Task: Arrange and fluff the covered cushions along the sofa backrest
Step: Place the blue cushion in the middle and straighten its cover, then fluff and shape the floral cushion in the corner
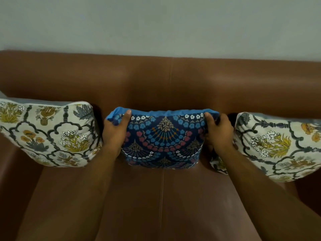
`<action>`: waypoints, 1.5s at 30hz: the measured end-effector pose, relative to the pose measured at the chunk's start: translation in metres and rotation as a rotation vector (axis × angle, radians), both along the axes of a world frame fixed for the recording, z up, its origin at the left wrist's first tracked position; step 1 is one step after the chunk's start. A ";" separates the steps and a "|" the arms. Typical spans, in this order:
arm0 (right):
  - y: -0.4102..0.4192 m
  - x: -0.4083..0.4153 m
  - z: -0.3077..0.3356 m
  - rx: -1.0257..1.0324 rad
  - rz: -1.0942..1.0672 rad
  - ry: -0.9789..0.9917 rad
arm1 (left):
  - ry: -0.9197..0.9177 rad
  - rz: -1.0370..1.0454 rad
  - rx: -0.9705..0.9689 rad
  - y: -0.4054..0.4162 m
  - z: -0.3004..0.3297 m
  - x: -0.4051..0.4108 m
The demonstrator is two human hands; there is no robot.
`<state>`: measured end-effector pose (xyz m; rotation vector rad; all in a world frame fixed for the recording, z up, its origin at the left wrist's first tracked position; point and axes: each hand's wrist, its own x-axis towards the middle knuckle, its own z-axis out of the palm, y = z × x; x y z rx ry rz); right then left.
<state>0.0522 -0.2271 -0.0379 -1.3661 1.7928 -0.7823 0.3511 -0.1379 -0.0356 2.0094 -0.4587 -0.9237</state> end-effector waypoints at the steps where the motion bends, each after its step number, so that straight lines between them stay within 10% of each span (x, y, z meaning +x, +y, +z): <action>1: 0.000 -0.001 -0.004 -0.015 -0.010 0.031 | 0.007 0.013 -0.009 0.000 -0.003 -0.002; 9: 0.007 -0.001 0.010 -0.154 -0.012 0.225 | -0.176 0.040 0.014 -0.019 -0.008 0.003; 12: 0.027 0.019 0.030 -0.516 0.245 0.482 | -0.651 -0.219 -0.077 0.001 0.008 -0.008; 16: 0.050 0.031 0.027 -0.027 0.594 0.782 | -1.093 -0.789 0.114 0.039 0.009 -0.003; 22: 0.094 0.105 0.073 -0.224 0.346 0.325 | -1.076 -0.751 0.005 0.061 0.046 0.059; 31: 0.166 0.333 0.041 0.131 0.310 -0.207 | -1.174 -0.601 0.047 0.119 0.040 0.291; 34: 0.160 0.376 0.007 0.182 0.177 -0.321 | -1.027 -0.410 0.172 0.135 0.017 0.349; 40: 0.164 0.419 -0.042 0.320 0.103 -0.379 | -0.093 -0.261 0.021 0.134 -0.026 0.404; 45: 0.177 0.478 -0.056 0.349 0.033 -0.385 | 0.080 -0.128 -0.187 0.129 -0.024 0.427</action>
